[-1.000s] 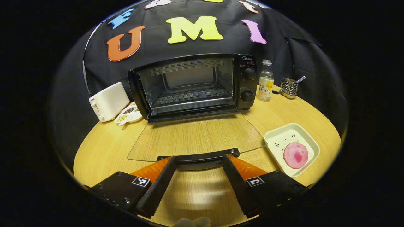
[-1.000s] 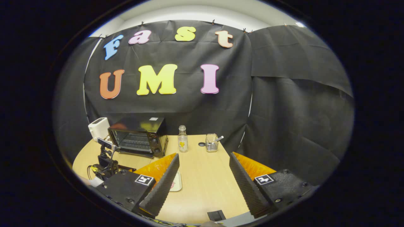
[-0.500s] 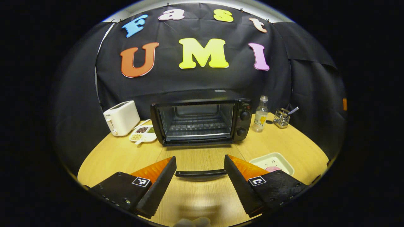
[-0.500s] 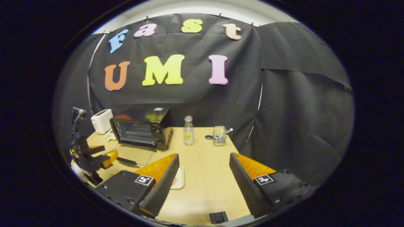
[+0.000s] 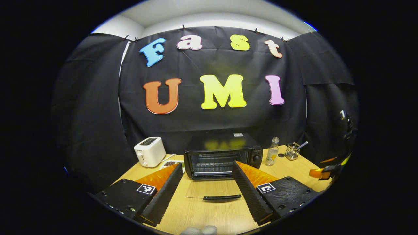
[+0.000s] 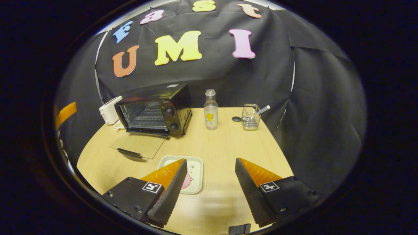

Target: Open the electric oven with the left hand, put the food in, and close the electric oven.

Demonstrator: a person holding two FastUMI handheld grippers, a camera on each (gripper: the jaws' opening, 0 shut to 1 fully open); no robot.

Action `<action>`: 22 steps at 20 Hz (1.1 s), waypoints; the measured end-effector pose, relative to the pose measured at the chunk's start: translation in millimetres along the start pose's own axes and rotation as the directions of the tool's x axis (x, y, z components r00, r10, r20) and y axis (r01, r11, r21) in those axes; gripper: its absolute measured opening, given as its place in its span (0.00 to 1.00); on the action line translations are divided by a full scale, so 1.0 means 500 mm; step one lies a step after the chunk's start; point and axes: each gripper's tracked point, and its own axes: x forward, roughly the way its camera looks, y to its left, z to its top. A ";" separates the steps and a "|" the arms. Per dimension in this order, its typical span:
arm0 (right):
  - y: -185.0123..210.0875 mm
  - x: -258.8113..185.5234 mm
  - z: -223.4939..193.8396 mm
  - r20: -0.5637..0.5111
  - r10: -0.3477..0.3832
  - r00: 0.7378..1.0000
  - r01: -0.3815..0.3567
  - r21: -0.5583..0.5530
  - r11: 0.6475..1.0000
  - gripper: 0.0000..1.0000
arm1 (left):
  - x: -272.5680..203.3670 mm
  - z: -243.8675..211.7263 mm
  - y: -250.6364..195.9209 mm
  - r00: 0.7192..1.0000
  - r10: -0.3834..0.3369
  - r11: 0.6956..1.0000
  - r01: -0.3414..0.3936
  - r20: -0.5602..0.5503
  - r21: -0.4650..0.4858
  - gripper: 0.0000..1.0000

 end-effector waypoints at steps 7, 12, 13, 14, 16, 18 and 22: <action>0.020 0.143 -0.105 -0.216 0.113 0.970 -0.098 0.082 0.992 0.62 | -0.065 0.084 0.012 0.996 0.079 0.996 -0.080 0.047 0.032 0.96; 0.032 0.198 -0.153 -0.325 0.171 0.930 -0.141 0.114 0.983 0.43 | -0.085 0.072 0.012 0.989 0.149 0.989 -0.149 0.020 0.017 0.96; 0.034 0.203 -0.162 -0.344 0.178 0.922 -0.146 0.117 0.982 0.37 | -0.087 0.069 0.010 0.987 0.163 0.987 -0.163 0.011 0.015 0.96; 0.039 0.207 -0.168 -0.366 0.193 0.911 -0.158 0.123 0.980 0.35 | -0.090 0.065 0.008 0.984 0.178 0.984 -0.178 0.001 0.010 0.96; 0.047 0.216 -0.185 -0.404 0.204 0.892 -0.172 0.113 0.979 0.29 | -0.096 0.060 0.004 0.979 0.204 0.979 -0.204 -0.012 0.000 0.96; 0.045 0.224 -0.190 -0.422 0.205 0.883 -0.173 0.112 0.978 0.32 | -0.105 0.058 0.002 0.973 0.230 0.973 -0.231 -0.019 -0.013 0.96; 0.035 0.230 -0.187 -0.500 0.172 0.849 -0.153 0.078 0.985 0.06 | -0.129 0.046 -0.008 0.959 0.282 0.959 -0.283 -0.042 -0.031 0.96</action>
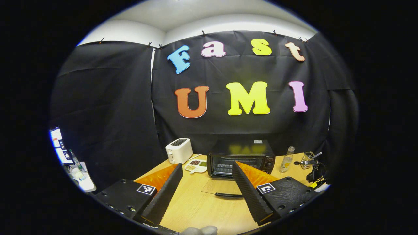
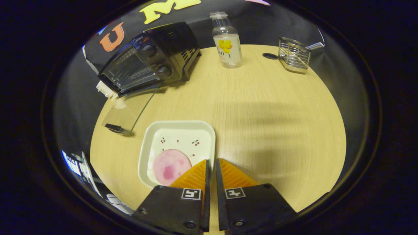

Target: Open the electric oven with the left hand, put the food in, and close the electric oven.

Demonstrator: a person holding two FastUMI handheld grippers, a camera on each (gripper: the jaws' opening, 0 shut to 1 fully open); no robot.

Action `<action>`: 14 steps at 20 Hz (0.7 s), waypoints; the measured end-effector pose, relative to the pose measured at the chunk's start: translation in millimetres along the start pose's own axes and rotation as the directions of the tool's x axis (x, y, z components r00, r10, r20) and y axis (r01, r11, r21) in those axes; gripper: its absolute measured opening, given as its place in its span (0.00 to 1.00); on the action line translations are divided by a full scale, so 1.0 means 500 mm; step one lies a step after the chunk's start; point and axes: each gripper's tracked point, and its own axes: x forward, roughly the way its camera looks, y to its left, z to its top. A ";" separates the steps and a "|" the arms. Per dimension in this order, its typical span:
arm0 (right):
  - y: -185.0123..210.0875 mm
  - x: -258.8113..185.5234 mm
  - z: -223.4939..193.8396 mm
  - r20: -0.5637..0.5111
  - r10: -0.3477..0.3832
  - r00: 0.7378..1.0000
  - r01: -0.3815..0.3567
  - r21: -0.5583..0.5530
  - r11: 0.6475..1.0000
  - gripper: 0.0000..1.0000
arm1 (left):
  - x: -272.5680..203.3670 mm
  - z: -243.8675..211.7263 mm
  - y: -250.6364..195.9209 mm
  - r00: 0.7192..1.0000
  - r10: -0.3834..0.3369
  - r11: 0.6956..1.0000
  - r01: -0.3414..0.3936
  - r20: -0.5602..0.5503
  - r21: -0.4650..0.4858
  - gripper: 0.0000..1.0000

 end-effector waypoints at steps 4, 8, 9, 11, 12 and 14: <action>0.001 0.006 0.003 -0.057 0.036 0.998 -0.037 -0.021 0.999 0.05 | -0.026 -0.012 -0.007 0.999 0.033 0.999 -0.033 0.004 -0.016 0.96; 0.000 0.004 0.005 -0.093 0.194 0.977 -0.184 0.102 0.978 0.02 | -0.044 -0.019 -0.013 0.998 0.055 0.997 -0.055 0.002 -0.050 0.96; 0.001 0.001 0.005 -0.099 0.245 0.965 -0.228 0.158 0.961 0.04 | -0.049 -0.022 -0.011 0.998 0.059 0.997 -0.059 0.000 -0.050 0.96; 0.003 0.000 0.008 -0.088 0.337 0.938 -0.304 0.263 0.916 0.02 | -0.059 -0.016 -0.003 0.998 0.066 0.997 -0.066 -0.003 -0.033 0.96; 0.003 -0.002 0.008 -0.074 0.366 0.928 -0.330 0.299 0.895 0.01 | -0.064 -0.011 0.003 0.997 0.073 0.997 -0.073 -0.002 -0.019 0.96; 0.002 -0.007 0.006 -0.045 0.401 0.915 -0.363 0.343 0.866 0.04 | -0.073 -0.002 0.013 0.996 0.085 0.996 -0.085 0.000 -0.003 0.96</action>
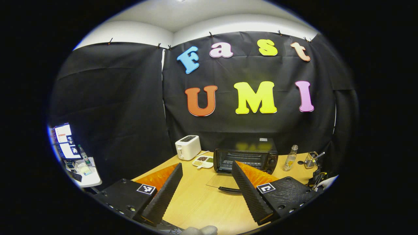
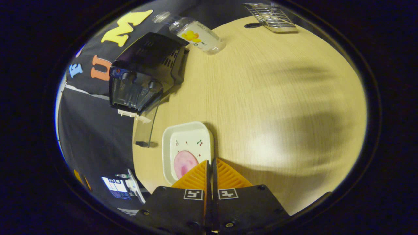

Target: Open the electric oven with the left hand, put the food in, and close the electric oven.

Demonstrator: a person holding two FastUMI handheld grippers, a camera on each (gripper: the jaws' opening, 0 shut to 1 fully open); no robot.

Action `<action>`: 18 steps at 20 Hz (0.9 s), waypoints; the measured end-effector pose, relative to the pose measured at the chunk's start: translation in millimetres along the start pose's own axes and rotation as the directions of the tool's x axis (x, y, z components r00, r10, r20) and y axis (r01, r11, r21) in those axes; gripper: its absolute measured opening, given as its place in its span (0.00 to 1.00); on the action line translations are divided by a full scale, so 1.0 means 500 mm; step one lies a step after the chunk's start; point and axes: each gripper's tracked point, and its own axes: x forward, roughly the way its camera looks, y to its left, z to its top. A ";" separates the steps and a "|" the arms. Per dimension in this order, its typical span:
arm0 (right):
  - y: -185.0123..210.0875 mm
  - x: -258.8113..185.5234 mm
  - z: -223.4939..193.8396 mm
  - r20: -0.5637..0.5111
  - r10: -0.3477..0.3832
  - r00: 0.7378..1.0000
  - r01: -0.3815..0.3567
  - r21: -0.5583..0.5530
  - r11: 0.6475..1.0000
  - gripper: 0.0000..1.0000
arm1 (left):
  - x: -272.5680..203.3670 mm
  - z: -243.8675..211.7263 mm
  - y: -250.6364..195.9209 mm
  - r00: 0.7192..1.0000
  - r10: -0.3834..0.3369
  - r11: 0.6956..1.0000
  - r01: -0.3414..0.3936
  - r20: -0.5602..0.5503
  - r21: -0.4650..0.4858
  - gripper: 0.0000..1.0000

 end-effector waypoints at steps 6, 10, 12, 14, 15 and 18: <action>0.008 -0.037 0.008 0.108 0.006 0.994 -0.014 0.075 0.997 0.00 | 0.009 0.000 -0.006 0.999 -0.040 0.999 0.040 -0.002 0.018 0.97; 0.063 -0.075 0.025 0.206 0.006 0.979 -0.022 0.077 0.997 0.00 | 0.039 0.006 -0.008 0.994 -0.107 0.994 0.107 0.000 0.020 0.96; 0.096 -0.089 0.036 0.255 0.016 0.967 -0.041 0.095 0.995 0.01 | 0.058 0.007 -0.003 0.989 -0.149 0.989 0.148 0.008 0.022 0.96; 0.127 -0.099 0.037 0.294 0.016 0.956 -0.059 0.138 0.989 0.04 | 0.079 0.008 0.009 0.982 -0.188 0.982 0.188 0.008 0.033 0.96; 0.149 -0.098 0.033 0.312 0.016 0.950 -0.067 0.152 0.986 0.00 | 0.086 0.012 0.016 0.978 -0.207 0.978 0.207 0.007 0.036 0.96; 0.209 -0.086 0.023 0.365 0.020 0.931 -0.103 0.209 0.973 0.01 | 0.115 0.010 0.044 0.966 -0.257 0.966 0.256 0.007 0.036 0.96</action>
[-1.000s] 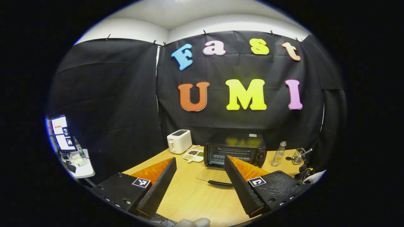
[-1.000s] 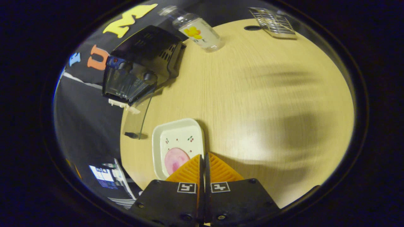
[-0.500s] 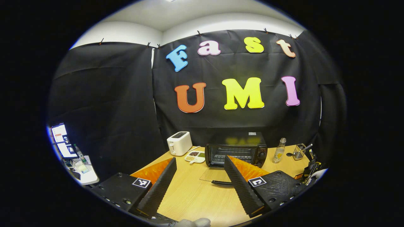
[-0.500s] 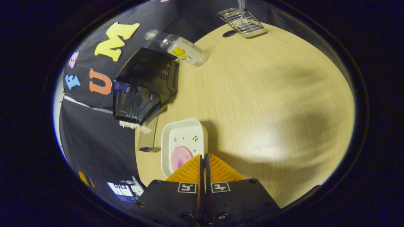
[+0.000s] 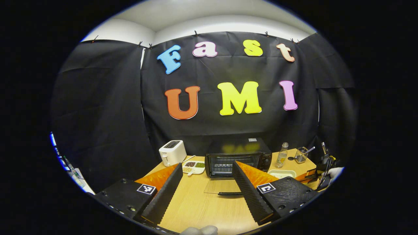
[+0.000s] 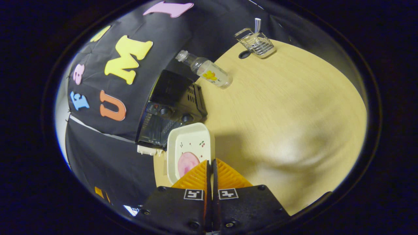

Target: Open the electric oven with the left hand, put the food in, and close the electric oven.

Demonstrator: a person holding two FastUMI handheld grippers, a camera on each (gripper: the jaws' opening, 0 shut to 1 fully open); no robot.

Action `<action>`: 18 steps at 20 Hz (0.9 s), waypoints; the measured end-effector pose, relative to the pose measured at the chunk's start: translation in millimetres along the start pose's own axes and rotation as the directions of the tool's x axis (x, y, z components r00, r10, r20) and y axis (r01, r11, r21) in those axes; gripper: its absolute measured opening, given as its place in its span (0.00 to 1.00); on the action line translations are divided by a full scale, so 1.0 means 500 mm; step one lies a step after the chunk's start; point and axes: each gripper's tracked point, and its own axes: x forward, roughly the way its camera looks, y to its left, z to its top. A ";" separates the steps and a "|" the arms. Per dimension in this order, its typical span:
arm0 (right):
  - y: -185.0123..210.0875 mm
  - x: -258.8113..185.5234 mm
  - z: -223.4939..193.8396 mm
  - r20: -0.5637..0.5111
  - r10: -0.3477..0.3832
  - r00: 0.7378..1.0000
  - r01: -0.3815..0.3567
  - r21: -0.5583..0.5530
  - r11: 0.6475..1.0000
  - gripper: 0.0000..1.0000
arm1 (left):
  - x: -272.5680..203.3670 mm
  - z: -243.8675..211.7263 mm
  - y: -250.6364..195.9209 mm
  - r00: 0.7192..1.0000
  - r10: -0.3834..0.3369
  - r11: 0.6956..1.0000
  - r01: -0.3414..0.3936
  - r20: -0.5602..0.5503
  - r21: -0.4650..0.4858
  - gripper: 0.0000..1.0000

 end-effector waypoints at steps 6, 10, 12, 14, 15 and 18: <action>0.103 0.081 -0.122 0.059 0.011 0.998 -0.018 0.120 0.993 0.00 | 0.024 -0.017 0.072 0.997 -0.073 0.997 0.073 -0.021 0.000 0.97; 0.167 0.157 -0.199 0.100 0.020 0.995 -0.038 0.187 0.982 0.00 | 0.023 -0.023 0.114 0.994 -0.107 0.994 0.107 -0.023 -0.003 0.97; 0.187 0.194 -0.222 0.128 -0.003 0.992 -0.026 0.226 0.974 0.00 | 0.023 -0.030 0.134 0.993 -0.116 0.993 0.116 -0.031 -0.001 0.97; 0.215 0.233 -0.233 0.120 -0.003 0.993 -0.030 0.270 0.962 0.04 | 0.025 -0.032 0.151 0.993 -0.109 0.994 0.109 -0.036 0.005 0.97; 0.228 0.251 -0.234 0.124 -0.002 0.992 -0.033 0.281 0.959 0.00 | 0.024 -0.035 0.159 0.994 -0.105 0.994 0.105 -0.040 0.005 0.97; 0.256 0.313 -0.221 0.120 -0.020 0.993 -0.013 0.270 0.963 0.00 | 0.029 -0.052 0.179 0.995 -0.075 0.997 0.075 -0.068 -0.005 0.96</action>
